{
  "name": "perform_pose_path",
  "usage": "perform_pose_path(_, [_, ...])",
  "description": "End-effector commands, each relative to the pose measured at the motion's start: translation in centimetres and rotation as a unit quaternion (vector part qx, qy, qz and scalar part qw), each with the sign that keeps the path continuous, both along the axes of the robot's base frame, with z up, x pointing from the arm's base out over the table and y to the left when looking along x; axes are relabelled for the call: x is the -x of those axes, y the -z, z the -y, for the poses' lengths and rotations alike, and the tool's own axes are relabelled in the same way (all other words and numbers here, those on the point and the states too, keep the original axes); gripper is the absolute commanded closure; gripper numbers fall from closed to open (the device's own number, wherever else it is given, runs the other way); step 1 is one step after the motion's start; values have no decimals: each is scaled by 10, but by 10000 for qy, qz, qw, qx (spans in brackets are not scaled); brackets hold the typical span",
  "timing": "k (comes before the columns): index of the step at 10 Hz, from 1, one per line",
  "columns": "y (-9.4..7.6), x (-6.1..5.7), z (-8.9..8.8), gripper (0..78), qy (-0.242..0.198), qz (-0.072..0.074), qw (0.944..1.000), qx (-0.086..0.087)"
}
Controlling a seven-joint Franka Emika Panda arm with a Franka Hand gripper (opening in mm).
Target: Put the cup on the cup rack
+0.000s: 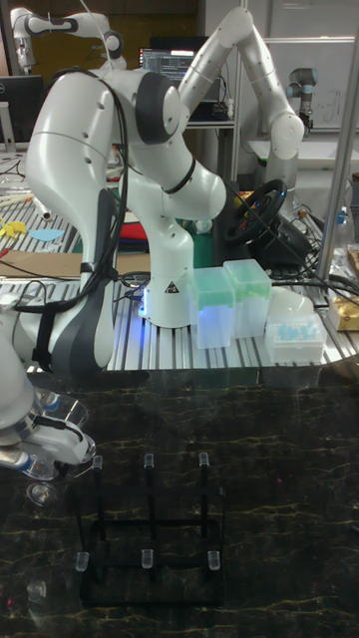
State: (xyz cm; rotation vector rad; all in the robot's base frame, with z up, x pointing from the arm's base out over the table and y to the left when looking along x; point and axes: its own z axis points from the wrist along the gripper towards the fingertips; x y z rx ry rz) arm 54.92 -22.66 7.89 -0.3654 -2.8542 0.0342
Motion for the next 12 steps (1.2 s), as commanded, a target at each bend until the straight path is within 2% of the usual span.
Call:
perform_pose_path(1, [-1,-1,1,1,-55,11,10000,-16])
perform_pose_path(3, [-1,-1,1,1,-55,24,10000,-26])
perform_pose_path(4, [-1,-1,1,764,-53,24,10000,-25])
perform_pose_path(12, [-1,-1,1,764,-53,24,10000,-25])
